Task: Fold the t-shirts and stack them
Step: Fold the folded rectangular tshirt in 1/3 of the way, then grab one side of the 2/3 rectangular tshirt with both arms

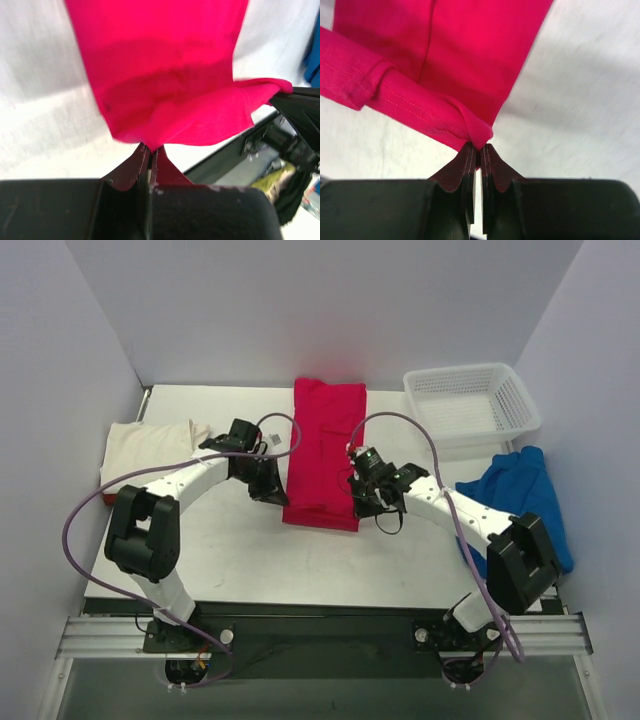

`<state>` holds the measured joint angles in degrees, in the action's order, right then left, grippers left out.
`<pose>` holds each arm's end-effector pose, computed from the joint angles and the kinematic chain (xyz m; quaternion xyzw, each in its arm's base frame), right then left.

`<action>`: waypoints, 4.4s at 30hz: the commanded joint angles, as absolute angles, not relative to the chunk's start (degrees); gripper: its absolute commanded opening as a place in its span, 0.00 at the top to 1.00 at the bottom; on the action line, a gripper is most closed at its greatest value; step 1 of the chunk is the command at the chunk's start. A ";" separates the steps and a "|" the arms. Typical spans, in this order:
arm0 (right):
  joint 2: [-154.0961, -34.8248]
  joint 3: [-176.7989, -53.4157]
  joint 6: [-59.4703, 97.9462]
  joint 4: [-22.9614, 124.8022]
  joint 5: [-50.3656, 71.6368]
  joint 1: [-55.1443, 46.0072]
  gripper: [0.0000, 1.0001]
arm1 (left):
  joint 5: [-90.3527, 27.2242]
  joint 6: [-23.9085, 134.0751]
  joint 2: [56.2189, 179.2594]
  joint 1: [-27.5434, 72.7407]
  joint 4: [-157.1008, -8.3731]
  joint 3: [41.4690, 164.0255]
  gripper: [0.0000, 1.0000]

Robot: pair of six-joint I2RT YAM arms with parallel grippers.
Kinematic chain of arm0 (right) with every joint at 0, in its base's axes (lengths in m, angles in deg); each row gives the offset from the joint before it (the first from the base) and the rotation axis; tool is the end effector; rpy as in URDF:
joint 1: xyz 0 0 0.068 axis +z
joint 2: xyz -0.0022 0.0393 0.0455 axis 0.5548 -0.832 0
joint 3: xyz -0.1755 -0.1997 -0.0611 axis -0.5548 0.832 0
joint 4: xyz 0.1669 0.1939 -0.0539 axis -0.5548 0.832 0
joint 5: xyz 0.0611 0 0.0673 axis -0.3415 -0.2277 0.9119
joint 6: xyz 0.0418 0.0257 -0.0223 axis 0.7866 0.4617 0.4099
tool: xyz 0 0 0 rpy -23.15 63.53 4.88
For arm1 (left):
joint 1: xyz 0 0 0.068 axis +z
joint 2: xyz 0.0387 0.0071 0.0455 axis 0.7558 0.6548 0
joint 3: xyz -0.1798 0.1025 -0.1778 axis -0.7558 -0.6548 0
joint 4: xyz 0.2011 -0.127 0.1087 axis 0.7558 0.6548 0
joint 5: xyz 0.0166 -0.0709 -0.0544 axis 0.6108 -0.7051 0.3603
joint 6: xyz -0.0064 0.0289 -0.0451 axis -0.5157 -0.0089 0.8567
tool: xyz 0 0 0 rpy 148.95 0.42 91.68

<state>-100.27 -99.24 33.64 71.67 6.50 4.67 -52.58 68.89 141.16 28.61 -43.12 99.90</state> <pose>0.2524 0.2026 0.2368 -0.1501 0.9225 0.2009 0.2933 0.3165 -0.1367 0.2093 0.0098 0.9494 -0.3032 0.0810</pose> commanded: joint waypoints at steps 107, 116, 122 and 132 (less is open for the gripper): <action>-147.78 -160.69 34.22 72.83 5.46 -14.44 0.72 | -27.26 68.29 183.84 28.35 -47.66 163.66 0.62; -133.45 -141.62 34.40 72.74 10.63 -15.76 0.67 | -37.44 63.64 175.41 30.81 -40.83 152.95 0.61; -125.18 -126.85 34.22 70.81 17.22 -14.71 0.63 | -48.25 63.36 165.49 31.78 -45.11 134.86 0.59; -121.66 -114.89 37.56 62.81 24.00 -13.13 0.60 | -60.56 69.08 160.72 35.47 -56.20 118.12 0.59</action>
